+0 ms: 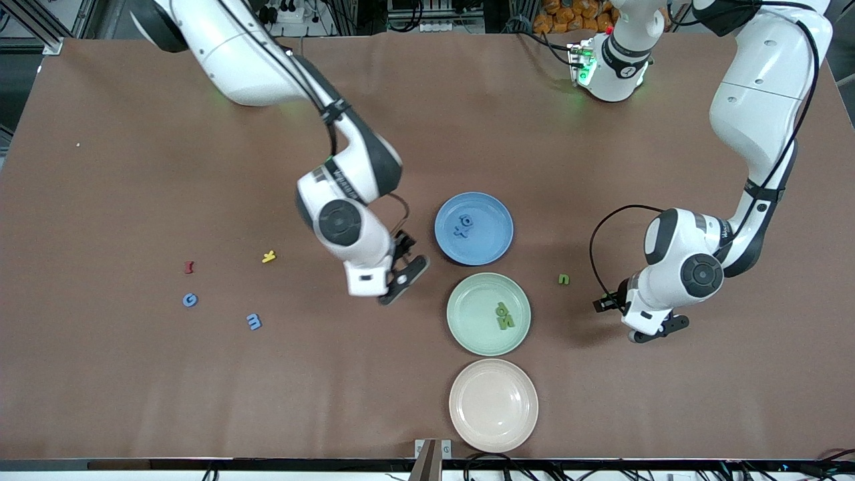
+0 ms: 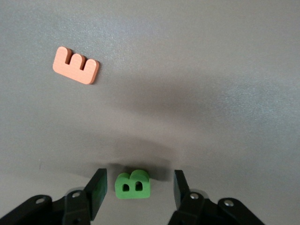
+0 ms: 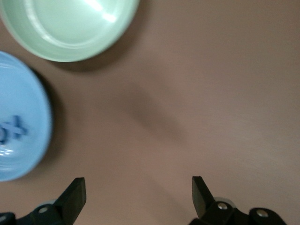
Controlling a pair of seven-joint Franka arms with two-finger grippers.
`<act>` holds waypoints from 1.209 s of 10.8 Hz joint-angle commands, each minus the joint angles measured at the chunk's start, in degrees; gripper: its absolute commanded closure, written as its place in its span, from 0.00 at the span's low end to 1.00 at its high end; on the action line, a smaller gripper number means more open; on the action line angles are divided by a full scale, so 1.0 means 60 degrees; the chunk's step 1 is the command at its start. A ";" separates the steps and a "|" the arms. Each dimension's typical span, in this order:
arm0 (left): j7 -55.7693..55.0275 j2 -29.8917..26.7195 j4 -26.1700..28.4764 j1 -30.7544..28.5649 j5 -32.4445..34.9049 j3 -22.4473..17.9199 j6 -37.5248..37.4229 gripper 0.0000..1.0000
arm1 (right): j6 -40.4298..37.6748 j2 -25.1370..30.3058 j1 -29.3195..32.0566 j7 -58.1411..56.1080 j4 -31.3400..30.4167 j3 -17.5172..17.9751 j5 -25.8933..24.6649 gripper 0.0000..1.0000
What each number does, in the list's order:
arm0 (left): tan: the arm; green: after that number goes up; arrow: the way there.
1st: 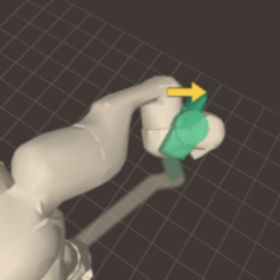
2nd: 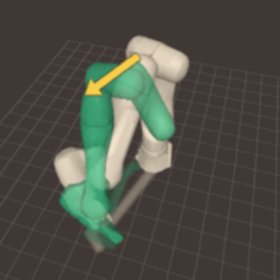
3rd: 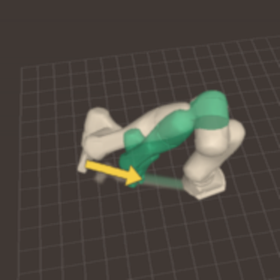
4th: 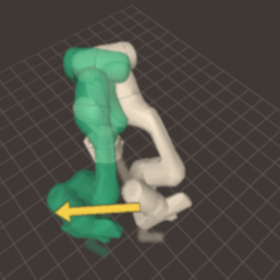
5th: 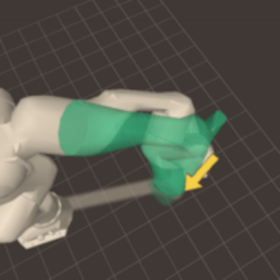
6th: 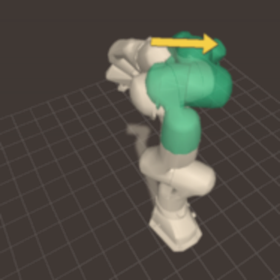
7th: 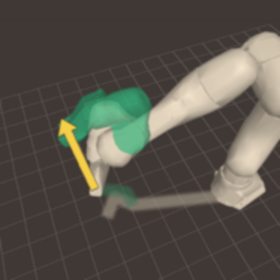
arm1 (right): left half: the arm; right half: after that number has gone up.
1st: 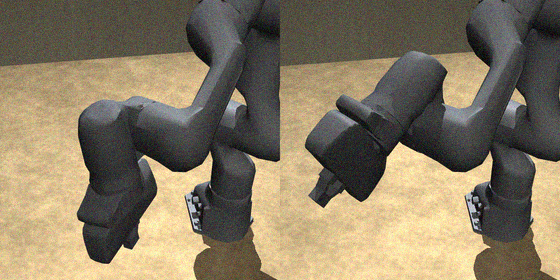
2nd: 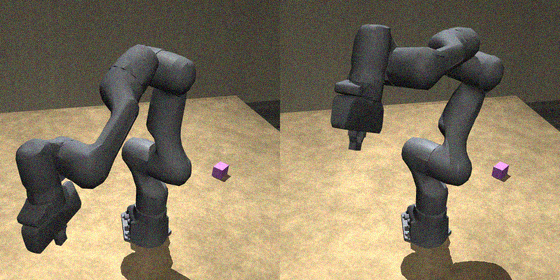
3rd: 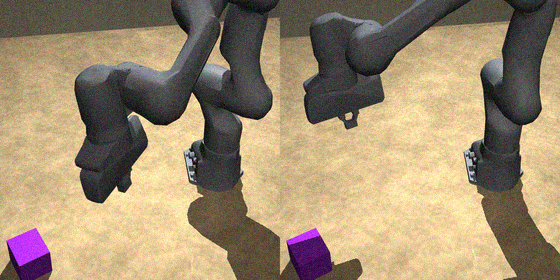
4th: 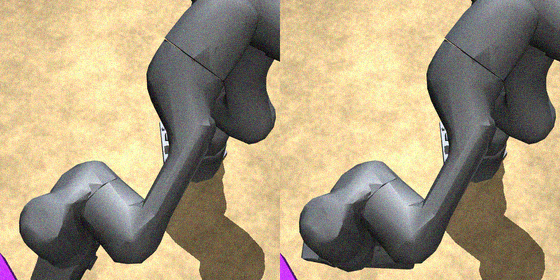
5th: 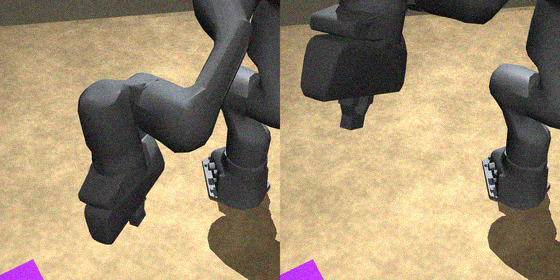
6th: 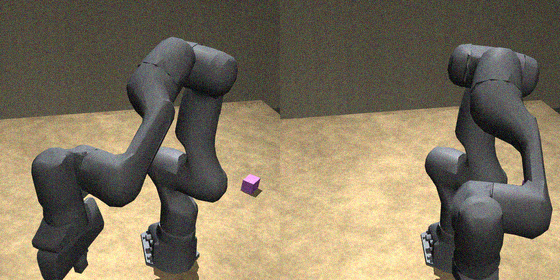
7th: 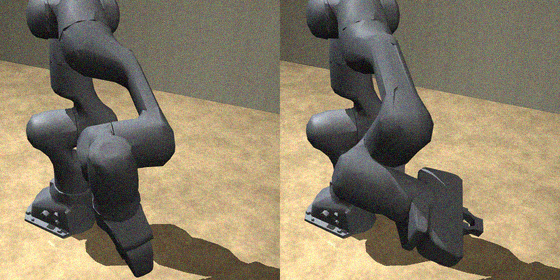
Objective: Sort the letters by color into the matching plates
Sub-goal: 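Grasp green B with the left gripper while the right gripper grasps blue E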
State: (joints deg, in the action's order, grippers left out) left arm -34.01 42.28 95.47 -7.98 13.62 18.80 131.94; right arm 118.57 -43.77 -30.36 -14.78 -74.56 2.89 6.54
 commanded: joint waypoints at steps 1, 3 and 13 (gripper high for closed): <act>-0.0338 -0.0016 0.0041 0.0114 0.0265 -0.0116 0.0100 0.36 | -0.0264 0.0366 0.0940 -0.1019 -0.0155 -0.0406 -0.0123 0.00; -0.0353 -0.0001 0.0041 0.0114 0.0265 -0.0116 0.0086 0.36 | -0.0250 0.0367 0.1395 -0.2189 -0.0199 -0.0875 -0.0123 0.00; -0.0353 -0.0016 0.0187 0.0216 0.0367 -0.0146 -0.0031 0.38 | 0.0215 0.0118 0.4210 -0.4642 -0.0651 -0.0657 0.0023 0.00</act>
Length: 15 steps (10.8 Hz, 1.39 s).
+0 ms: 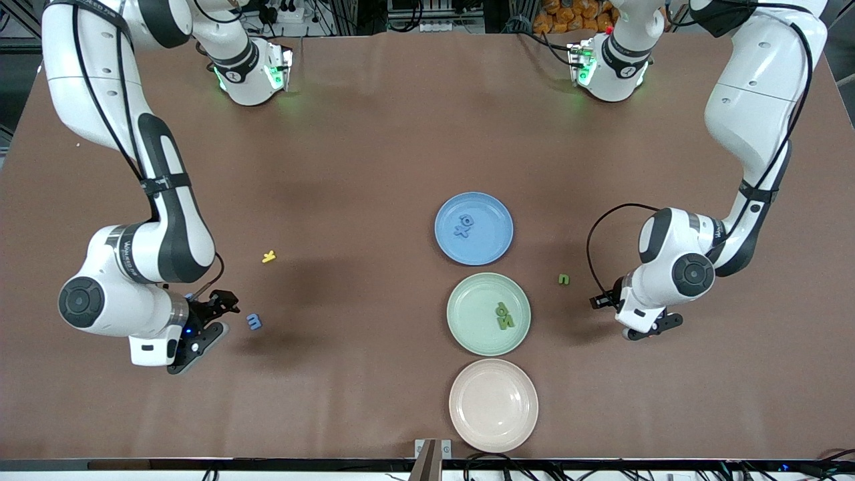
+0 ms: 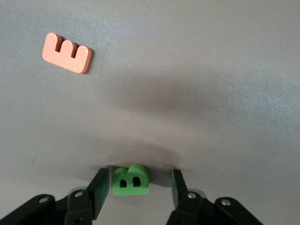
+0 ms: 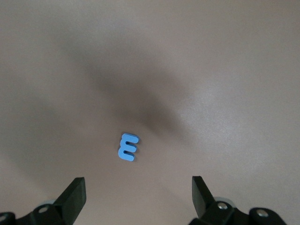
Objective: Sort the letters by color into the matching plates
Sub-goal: 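Grasp green B with the left gripper while the right gripper grasps blue E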
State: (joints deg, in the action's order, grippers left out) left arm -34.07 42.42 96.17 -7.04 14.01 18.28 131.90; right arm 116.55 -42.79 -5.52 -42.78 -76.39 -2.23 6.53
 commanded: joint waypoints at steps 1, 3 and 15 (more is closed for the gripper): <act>-0.0314 -0.0054 0.0084 0.0061 0.0302 -0.0058 -0.0040 0.38 | 0.1122 -0.0045 0.0041 0.0025 -0.0698 0.0197 0.0010 0.00; -0.0313 -0.0054 0.0084 0.0061 0.0302 -0.0058 -0.0128 0.39 | 0.1580 -0.0045 -0.0003 0.0010 -0.1022 0.0197 0.0010 0.00; -0.0372 -0.0448 -0.0411 0.0965 0.0552 0.0059 -0.0930 1.00 | 0.4379 -0.0192 -0.0282 -0.0004 -0.2796 0.0226 -0.0063 0.00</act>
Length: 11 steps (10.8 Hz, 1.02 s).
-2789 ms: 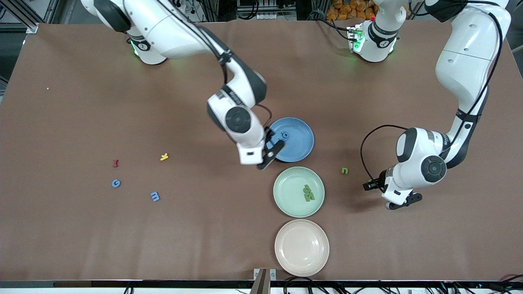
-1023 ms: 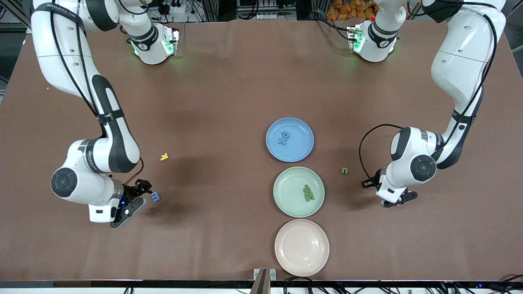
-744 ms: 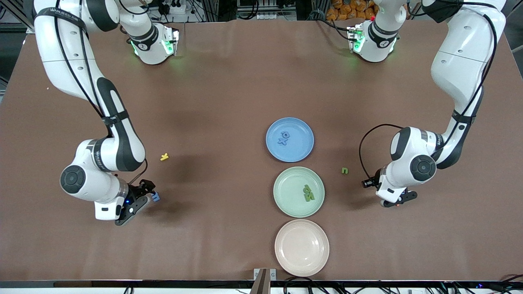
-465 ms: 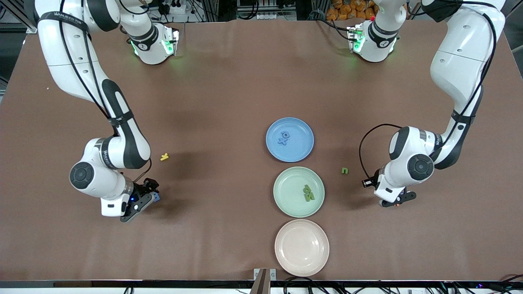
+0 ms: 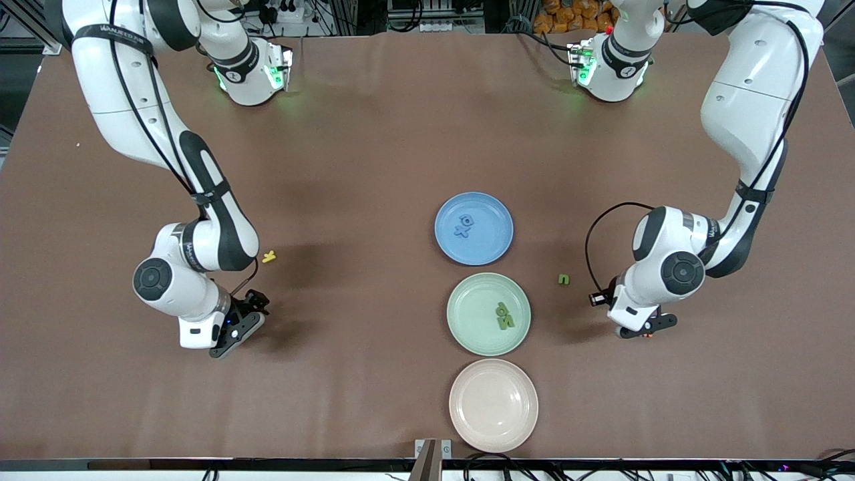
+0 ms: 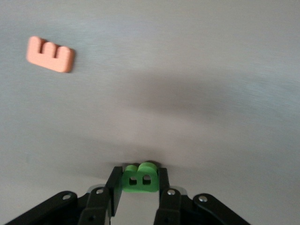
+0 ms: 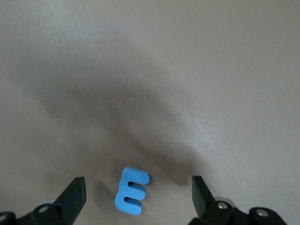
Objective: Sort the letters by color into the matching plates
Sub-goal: 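Place green B in the green plate while the right gripper lifts E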
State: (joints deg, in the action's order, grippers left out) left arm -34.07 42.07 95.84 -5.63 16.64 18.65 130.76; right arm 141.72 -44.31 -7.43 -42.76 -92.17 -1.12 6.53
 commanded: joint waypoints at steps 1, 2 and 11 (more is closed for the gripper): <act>-0.0458 -0.0493 -0.0576 0.1023 0.0040 0.0055 -0.1019 1.00 | 0.0198 0.0061 0.0052 -0.0008 -0.0238 0.0040 -0.0077 0.00; -0.0546 -0.0595 -0.0738 0.1215 -0.0092 0.0157 -0.1123 1.00 | 0.0213 0.0061 0.0066 -0.0022 -0.0253 0.0040 -0.0092 0.00; -0.0914 0.0456 -0.2116 0.3062 -0.0942 0.0407 -0.0265 1.00 | 0.0301 -0.0071 0.0008 -0.0096 -0.0253 0.0040 -0.0663 1.00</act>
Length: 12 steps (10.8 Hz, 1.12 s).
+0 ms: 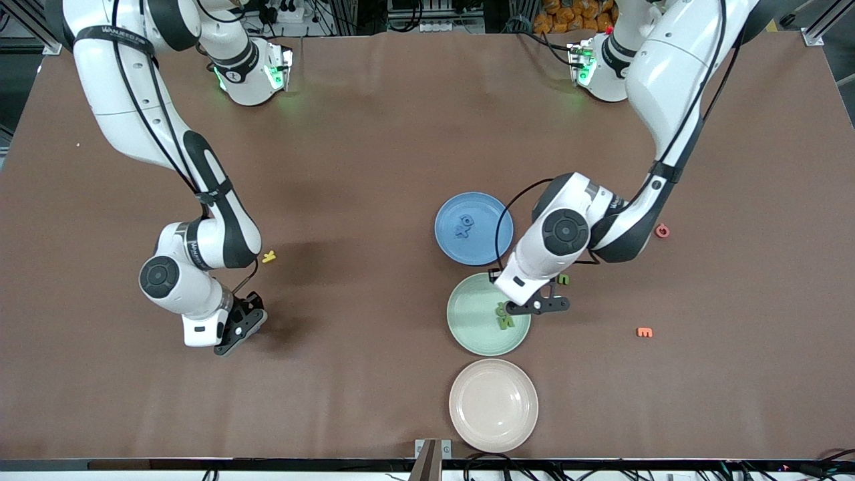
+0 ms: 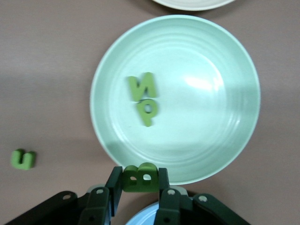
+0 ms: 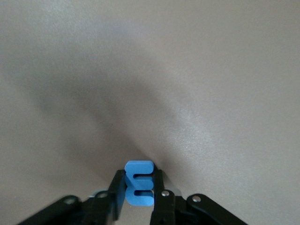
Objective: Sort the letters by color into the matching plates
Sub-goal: 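Place green B in the green plate while the right gripper lifts E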
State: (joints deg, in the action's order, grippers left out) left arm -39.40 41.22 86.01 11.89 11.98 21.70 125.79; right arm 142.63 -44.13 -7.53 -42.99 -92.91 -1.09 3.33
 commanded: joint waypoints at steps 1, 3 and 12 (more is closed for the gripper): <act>0.0061 0.0934 -0.0564 0.0143 -0.0152 -0.0130 0.1235 1.00 | 0.0164 -0.0101 0.0024 -0.0043 -0.0131 0.0035 -0.0131 1.00; 0.0062 0.1521 -0.0988 0.0143 -0.0152 -0.0160 0.2104 1.00 | 0.0063 -0.0029 0.0053 0.0059 -0.0116 0.0035 -0.0131 1.00; 0.0556 0.0762 -0.0933 -0.0721 -0.0137 -0.0160 -0.0425 0.00 | -0.2486 0.1524 -0.1906 0.9144 -0.0072 0.0341 0.0016 1.00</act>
State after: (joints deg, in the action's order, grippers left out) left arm -39.30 48.09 78.63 9.16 11.54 20.79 128.41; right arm 129.64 -37.10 -15.36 -2.89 -92.19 -0.33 3.47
